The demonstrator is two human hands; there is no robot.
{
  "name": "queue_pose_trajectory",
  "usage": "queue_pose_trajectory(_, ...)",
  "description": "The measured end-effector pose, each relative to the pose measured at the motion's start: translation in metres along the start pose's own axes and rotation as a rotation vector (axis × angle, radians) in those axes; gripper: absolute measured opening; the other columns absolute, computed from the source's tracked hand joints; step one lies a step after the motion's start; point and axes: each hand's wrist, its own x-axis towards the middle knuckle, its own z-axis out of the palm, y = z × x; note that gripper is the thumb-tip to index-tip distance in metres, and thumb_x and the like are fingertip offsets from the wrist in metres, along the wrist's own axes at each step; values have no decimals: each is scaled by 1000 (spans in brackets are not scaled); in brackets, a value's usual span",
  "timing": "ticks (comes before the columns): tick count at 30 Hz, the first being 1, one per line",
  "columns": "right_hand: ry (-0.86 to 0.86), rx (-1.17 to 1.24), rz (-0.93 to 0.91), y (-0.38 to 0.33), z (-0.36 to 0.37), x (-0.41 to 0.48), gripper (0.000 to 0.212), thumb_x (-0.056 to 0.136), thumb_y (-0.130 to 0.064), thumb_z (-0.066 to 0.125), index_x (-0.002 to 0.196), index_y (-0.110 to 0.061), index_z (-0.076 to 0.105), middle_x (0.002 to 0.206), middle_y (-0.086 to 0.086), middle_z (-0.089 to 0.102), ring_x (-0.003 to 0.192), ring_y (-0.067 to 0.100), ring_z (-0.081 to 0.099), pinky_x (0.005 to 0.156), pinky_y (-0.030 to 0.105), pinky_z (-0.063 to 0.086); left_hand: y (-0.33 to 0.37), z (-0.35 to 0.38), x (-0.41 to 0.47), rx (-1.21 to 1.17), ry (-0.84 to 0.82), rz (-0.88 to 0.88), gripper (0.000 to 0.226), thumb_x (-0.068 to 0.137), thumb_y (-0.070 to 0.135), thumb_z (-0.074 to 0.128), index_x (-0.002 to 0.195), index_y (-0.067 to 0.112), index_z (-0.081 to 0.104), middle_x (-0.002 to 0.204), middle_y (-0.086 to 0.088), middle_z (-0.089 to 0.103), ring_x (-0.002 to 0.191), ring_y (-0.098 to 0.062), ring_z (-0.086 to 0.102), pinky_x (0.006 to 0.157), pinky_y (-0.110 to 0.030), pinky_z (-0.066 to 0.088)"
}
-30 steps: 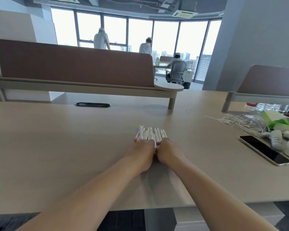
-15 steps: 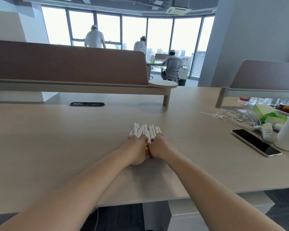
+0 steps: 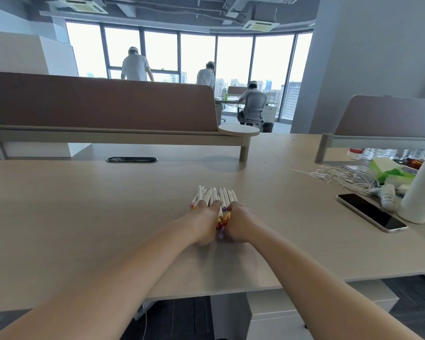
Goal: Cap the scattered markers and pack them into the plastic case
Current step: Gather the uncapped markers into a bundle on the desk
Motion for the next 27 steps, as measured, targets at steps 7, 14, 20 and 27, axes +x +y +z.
queue_pose_trajectory(7,76,-42,-55,8,2,-2,65,72,-27,79,127,-19,46,119,12,55,101,32,61,86,37,53,-5,2,-6,2,94,38,64,83,29,62,140,24,33,129,-13,41,115,-38,52,92,-47,48)
queue_pose_trajectory(14,58,-141,-72,11,1,-2,55,81,-26,69,132,-26,47,125,12,48,105,30,59,90,34,51,-9,-4,-13,-56,156,34,63,80,29,65,140,27,45,131,-9,47,121,-29,51,94,-34,47)
queue_pose_trajectory(20,49,-170,-83,12,1,-1,55,85,-24,62,137,-30,45,127,10,51,107,30,59,88,35,52,-8,-9,-21,-114,231,11,45,87,36,60,129,22,54,126,-10,50,115,-29,52,85,-32,41)
queue_pose_trajectory(27,22,-317,-75,14,2,-1,51,93,-26,55,140,-30,39,128,11,39,106,32,59,90,43,53,-5,-13,-26,-138,221,19,42,86,38,62,122,19,58,123,-11,51,111,-29,54,85,-34,45)
